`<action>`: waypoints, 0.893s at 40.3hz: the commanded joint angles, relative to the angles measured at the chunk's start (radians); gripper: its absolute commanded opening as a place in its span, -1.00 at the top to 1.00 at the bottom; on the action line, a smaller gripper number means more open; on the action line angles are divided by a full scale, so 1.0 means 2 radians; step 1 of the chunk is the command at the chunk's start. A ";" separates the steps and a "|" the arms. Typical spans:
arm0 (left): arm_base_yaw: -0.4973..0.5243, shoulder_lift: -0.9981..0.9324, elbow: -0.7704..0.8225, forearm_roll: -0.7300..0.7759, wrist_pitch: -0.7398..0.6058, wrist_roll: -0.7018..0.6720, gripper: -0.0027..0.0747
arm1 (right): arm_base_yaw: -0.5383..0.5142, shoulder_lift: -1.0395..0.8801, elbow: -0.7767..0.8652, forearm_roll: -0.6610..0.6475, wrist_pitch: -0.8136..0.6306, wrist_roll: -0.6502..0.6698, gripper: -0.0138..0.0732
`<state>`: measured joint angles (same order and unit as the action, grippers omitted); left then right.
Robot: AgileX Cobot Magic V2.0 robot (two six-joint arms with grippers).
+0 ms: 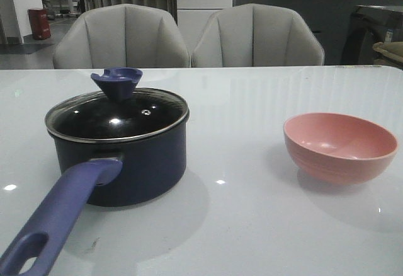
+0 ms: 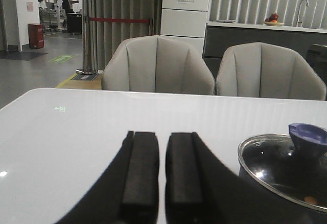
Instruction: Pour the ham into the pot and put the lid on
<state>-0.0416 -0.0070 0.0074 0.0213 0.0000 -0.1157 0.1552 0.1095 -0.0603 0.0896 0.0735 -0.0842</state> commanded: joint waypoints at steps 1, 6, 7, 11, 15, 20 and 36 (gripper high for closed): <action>0.000 -0.011 0.015 0.000 -0.038 -0.005 0.56 | -0.008 -0.015 0.005 -0.056 -0.064 0.054 0.33; 0.000 -0.011 0.015 0.000 -0.038 -0.005 0.56 | -0.010 -0.048 0.037 -0.057 -0.089 0.066 0.33; 0.000 -0.011 0.015 0.000 -0.038 -0.005 0.56 | -0.010 -0.053 0.045 -0.057 -0.096 0.068 0.33; 0.000 -0.011 0.015 0.000 -0.038 -0.005 0.56 | -0.010 -0.069 0.048 -0.057 -0.085 0.068 0.33; 0.000 -0.010 0.015 0.000 -0.038 -0.005 0.56 | -0.010 -0.069 0.048 -0.057 -0.083 0.068 0.33; 0.000 -0.010 0.015 0.000 -0.038 -0.005 0.56 | -0.010 -0.069 0.048 -0.057 -0.083 0.068 0.33; 0.000 -0.010 0.015 0.000 -0.038 -0.005 0.56 | -0.010 -0.069 0.048 -0.057 -0.083 0.068 0.33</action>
<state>-0.0416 -0.0070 0.0074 0.0213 0.0000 -0.1157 0.1428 -0.0101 0.0259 -0.0093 -0.0099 0.0525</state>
